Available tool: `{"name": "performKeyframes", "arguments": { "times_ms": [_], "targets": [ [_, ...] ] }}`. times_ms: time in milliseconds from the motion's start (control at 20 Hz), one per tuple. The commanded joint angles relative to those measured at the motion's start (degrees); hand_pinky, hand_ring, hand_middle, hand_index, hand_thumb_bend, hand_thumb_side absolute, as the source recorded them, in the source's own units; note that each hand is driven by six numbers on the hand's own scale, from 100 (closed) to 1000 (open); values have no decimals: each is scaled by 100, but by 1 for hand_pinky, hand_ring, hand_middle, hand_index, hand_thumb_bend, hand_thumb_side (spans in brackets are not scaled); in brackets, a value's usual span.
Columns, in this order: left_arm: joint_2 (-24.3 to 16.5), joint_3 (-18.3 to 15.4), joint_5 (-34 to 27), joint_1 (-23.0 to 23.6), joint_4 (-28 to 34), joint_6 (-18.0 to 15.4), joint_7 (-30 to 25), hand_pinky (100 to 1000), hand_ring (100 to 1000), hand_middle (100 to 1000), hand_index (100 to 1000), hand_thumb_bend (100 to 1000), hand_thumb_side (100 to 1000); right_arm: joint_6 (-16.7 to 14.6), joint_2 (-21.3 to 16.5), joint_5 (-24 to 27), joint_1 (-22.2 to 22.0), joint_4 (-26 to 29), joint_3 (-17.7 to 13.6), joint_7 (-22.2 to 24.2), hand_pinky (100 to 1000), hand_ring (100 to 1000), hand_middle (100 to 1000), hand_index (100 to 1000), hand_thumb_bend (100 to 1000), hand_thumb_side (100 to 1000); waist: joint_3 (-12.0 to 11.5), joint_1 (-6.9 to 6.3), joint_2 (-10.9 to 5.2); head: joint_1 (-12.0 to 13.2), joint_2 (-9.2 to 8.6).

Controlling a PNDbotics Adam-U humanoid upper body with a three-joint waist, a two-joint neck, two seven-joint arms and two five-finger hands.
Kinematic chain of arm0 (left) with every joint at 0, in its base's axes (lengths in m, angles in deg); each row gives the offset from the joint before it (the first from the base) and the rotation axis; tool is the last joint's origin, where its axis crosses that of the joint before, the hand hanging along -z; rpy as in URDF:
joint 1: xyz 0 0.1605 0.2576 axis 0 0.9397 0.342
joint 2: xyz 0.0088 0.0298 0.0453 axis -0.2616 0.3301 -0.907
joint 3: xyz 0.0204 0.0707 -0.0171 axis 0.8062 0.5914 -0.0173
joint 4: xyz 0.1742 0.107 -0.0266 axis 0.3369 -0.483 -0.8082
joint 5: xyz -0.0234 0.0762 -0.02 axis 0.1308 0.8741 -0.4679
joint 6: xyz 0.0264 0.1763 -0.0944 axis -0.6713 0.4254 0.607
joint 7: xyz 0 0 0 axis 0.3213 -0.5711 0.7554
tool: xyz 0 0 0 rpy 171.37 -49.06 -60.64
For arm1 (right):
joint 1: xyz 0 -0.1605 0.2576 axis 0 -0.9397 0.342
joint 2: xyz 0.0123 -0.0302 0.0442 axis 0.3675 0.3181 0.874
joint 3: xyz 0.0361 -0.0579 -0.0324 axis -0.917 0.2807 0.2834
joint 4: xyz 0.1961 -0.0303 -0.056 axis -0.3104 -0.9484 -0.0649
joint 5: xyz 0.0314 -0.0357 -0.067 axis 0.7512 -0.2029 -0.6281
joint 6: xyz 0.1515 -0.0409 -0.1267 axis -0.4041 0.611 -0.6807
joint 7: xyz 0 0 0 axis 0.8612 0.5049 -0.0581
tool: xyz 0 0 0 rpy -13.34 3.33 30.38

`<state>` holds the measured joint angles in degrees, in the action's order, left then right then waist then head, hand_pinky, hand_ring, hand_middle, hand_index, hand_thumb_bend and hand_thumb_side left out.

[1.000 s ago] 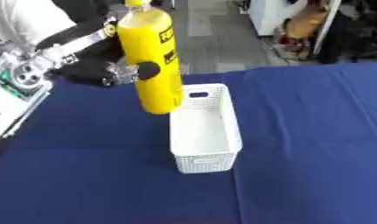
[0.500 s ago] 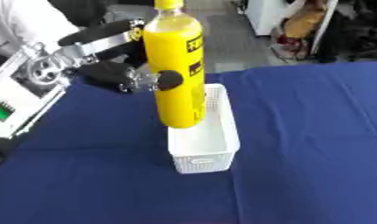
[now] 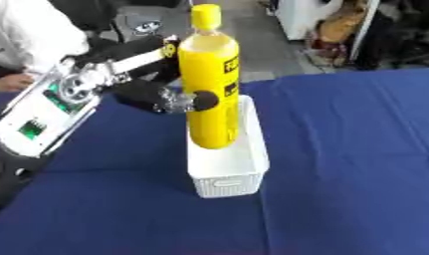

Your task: Pick up objects on the table and place them in the box.

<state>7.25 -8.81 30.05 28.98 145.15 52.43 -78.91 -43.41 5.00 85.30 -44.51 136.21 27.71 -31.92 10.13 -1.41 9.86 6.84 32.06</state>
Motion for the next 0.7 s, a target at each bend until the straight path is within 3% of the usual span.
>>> {"name": "performKeyframes", "arguments": {
  "times_ms": [50, 700],
  "targets": [
    [-38, -6, 229, -178, -119, -169, 69, 100, 100, 100, 243, 222, 758, -10, -19, 20, 109, 89, -9, 23, 451, 557, 553, 882, 103, 911, 26, -5, -76, 39, -30],
    [94, 128, 1074, -267, -873, -736, 97, 100, 100, 100, 327, 213, 781, -25, 53, 57, 222, 89, 10, 47, 451, 556, 554, 880, 100, 912, 134, -48, -39, 67, -24]
  ]
}}
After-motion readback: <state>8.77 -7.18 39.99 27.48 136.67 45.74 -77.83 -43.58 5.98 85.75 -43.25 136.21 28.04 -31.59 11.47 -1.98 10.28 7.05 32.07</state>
